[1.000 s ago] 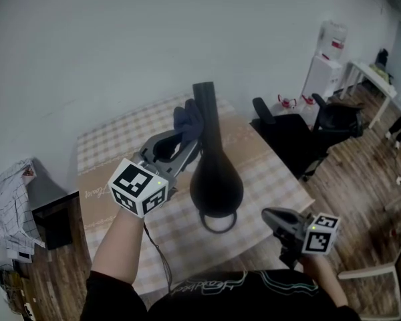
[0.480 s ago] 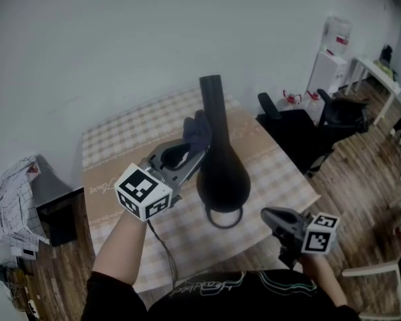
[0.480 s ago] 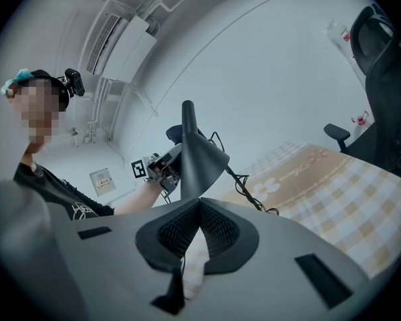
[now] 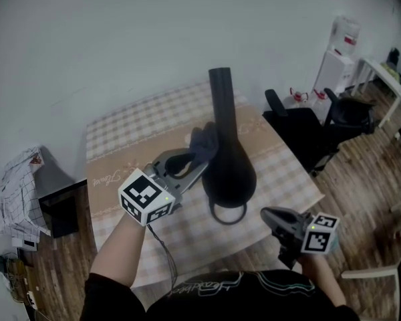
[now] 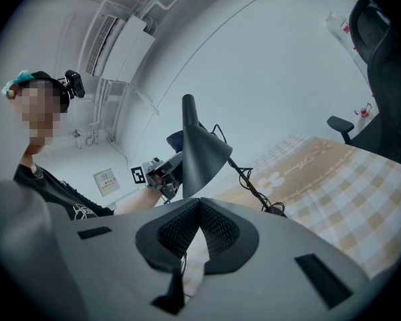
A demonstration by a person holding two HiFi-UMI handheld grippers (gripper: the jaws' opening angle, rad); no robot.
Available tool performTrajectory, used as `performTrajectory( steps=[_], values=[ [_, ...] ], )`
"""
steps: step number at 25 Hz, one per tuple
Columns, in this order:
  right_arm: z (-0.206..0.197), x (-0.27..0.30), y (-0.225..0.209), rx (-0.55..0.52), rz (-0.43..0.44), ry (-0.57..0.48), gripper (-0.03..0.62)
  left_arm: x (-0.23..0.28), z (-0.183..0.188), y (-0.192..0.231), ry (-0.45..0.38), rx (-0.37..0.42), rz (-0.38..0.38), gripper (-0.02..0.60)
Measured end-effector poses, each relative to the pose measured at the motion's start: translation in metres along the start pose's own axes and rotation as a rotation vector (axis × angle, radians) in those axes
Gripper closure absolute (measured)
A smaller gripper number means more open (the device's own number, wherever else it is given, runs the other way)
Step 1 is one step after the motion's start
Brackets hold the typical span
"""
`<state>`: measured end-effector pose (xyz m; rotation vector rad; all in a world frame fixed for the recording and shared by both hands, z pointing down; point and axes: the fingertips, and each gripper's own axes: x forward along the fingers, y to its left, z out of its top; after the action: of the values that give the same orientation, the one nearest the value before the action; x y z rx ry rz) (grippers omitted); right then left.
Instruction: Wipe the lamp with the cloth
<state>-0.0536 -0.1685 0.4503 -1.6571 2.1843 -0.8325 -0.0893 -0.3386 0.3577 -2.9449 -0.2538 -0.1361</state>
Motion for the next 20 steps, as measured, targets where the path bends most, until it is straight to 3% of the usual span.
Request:
performTrajectory(
  steps=[10,20],
  values=[
    [0.016,0.007,0.008,0.005,0.050,-0.002,0.583,-0.010,-0.021,-0.010,0.074,-0.040,-0.019,0.509],
    [0.014,-0.015,0.036,-0.022,0.099,0.017,0.583,-0.036,-0.048,-0.051,0.136,-0.141,0.043,0.509]
  ],
)
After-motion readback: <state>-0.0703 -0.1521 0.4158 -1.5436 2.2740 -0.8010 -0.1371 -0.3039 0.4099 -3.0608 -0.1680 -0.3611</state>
